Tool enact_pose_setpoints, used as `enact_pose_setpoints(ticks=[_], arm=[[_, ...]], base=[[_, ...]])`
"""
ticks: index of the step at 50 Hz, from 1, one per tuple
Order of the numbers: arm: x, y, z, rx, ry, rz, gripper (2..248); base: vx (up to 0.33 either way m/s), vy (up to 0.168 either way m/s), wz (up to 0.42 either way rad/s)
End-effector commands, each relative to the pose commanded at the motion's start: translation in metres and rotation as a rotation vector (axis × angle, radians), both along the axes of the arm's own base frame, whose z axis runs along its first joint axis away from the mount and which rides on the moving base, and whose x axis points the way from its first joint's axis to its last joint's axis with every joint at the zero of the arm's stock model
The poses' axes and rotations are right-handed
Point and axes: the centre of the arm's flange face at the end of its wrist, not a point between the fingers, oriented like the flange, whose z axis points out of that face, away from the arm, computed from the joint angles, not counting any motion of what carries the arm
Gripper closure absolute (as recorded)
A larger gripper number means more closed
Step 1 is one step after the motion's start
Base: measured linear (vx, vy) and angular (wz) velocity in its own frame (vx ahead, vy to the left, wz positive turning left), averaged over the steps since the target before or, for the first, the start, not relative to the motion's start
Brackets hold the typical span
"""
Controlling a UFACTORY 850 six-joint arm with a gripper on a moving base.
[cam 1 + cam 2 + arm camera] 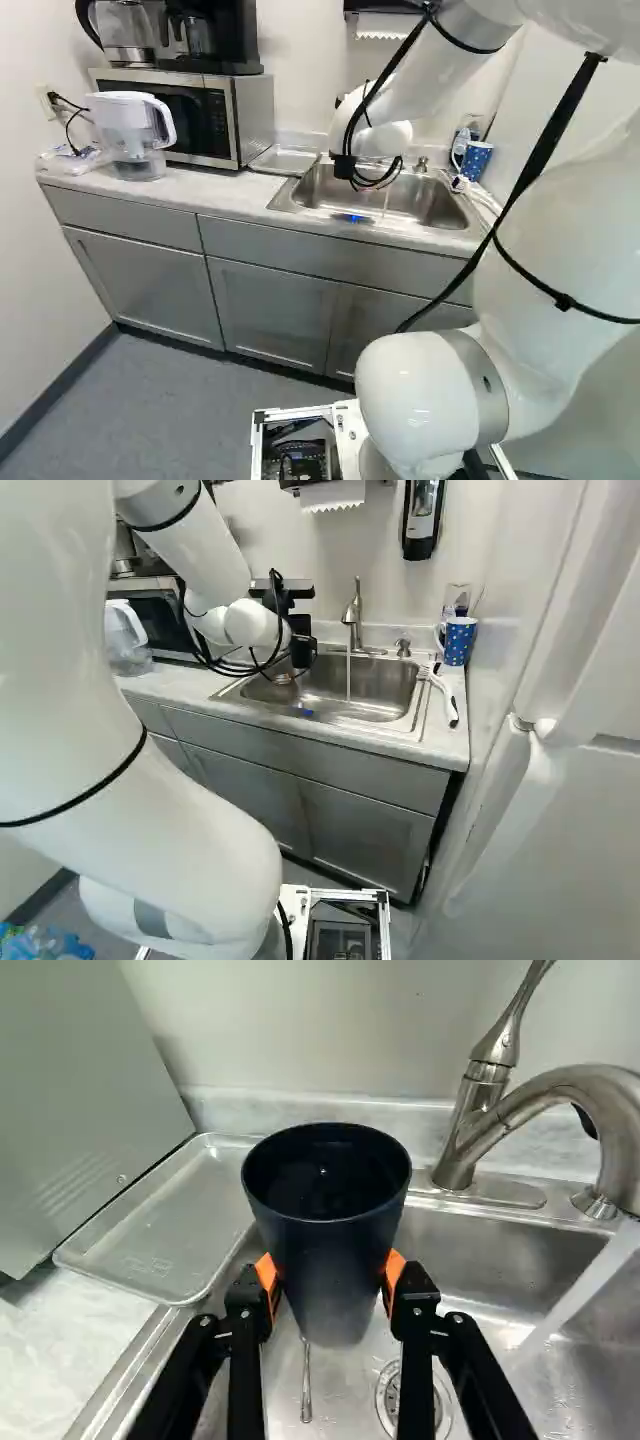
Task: Rinse the cup and place it in the tray
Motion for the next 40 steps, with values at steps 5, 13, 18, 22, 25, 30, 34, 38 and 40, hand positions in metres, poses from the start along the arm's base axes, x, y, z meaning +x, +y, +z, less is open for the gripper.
enact_pose_setpoints(ticks=[5, 13, 18, 22, 25, 30, 34, 38, 40], arm=[[0.002, 0.000, 0.004, 0.001, 0.004, 0.002, 129], [0.005, 0.001, 0.011, 0.002, 0.011, 0.005, 129], [0.007, 0.002, 0.015, 0.003, 0.016, 0.006, 129], [0.008, 0.002, 0.019, 0.003, 0.019, 0.008, 129], [0.008, 0.003, 0.021, 0.004, 0.022, 0.009, 129], [0.008, 0.003, 0.026, 0.004, 0.025, 0.011, 129], [0.008, 0.004, 0.030, 0.005, 0.022, 0.011, 129], [0.007, 0.004, 0.034, 0.005, 0.013, 0.012, 129], [0.006, 0.004, 0.036, 0.005, 0.009, 0.012, 129]], base=[[0.000, 0.000, 0.000], [0.000, 0.000, 0.000], [0.000, 0.000, 0.000], [0.000, 0.000, 0.000], [0.000, 0.000, 0.000], [0.000, 0.000, 0.000], [0.000, 0.000, 0.000], [0.000, 0.000, 0.000], [0.000, 0.000, 0.000]])
